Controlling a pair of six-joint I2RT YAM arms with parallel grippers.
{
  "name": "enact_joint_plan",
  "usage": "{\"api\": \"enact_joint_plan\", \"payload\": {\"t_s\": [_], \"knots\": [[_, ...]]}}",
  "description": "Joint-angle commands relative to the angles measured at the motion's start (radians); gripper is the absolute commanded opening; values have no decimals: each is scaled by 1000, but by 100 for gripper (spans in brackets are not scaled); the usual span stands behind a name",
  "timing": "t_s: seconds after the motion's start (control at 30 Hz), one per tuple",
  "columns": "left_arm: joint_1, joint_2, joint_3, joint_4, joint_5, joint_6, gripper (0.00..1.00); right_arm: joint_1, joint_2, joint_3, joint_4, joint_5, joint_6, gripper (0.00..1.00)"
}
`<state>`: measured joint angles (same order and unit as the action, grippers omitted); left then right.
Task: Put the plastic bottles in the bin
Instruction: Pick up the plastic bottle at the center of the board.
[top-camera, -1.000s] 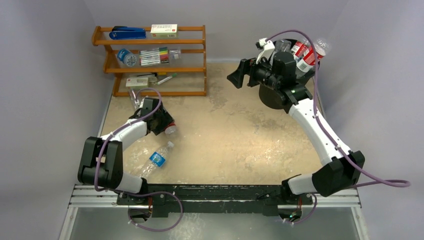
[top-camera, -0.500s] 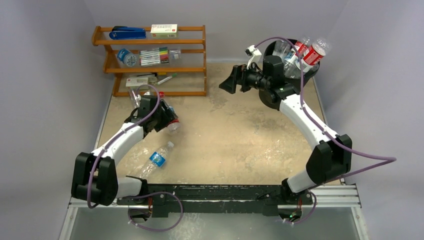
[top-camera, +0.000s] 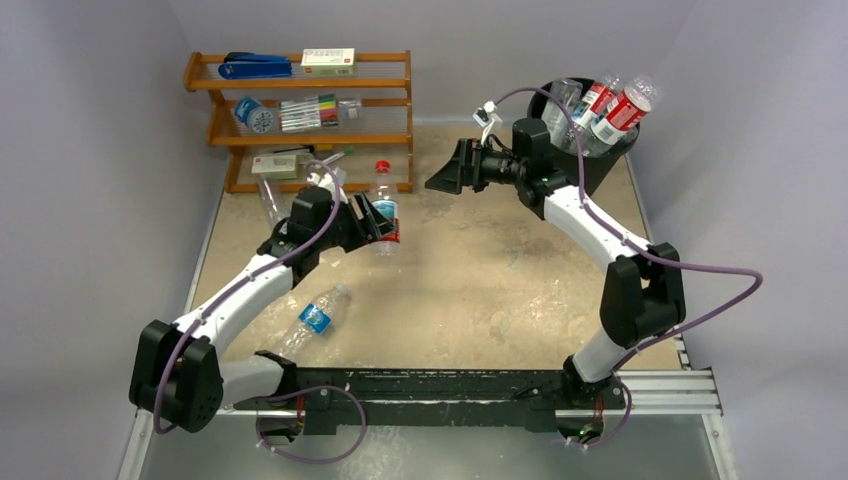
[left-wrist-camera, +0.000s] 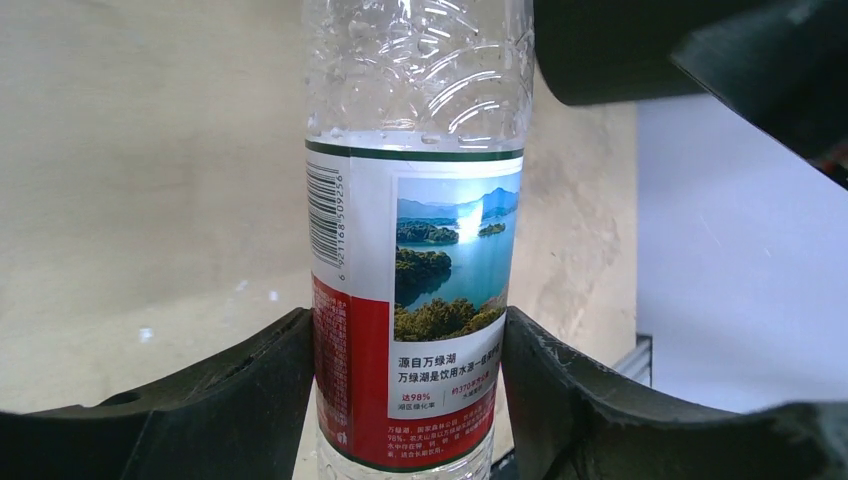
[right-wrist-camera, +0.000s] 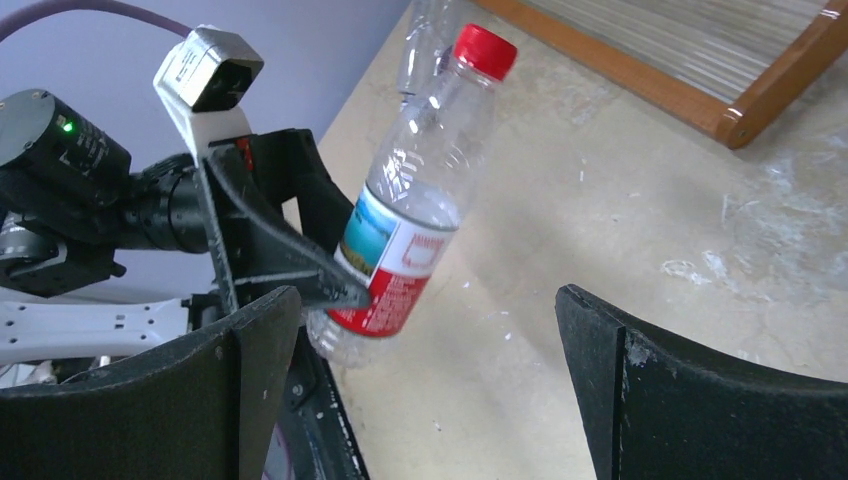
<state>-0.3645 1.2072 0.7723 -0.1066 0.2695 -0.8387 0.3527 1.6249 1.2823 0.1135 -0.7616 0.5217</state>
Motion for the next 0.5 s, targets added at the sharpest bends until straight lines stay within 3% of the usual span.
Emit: {"api": "enact_joint_plan", "payload": {"t_s": [0.0, 0.47], "knots": [[-46, -47, 36, 150, 88, 32, 64, 5, -5, -3, 116, -89, 64, 100], [-179, -56, 45, 257, 87, 46, 65, 16, 21, -43, 198, -137, 120, 100]]}}
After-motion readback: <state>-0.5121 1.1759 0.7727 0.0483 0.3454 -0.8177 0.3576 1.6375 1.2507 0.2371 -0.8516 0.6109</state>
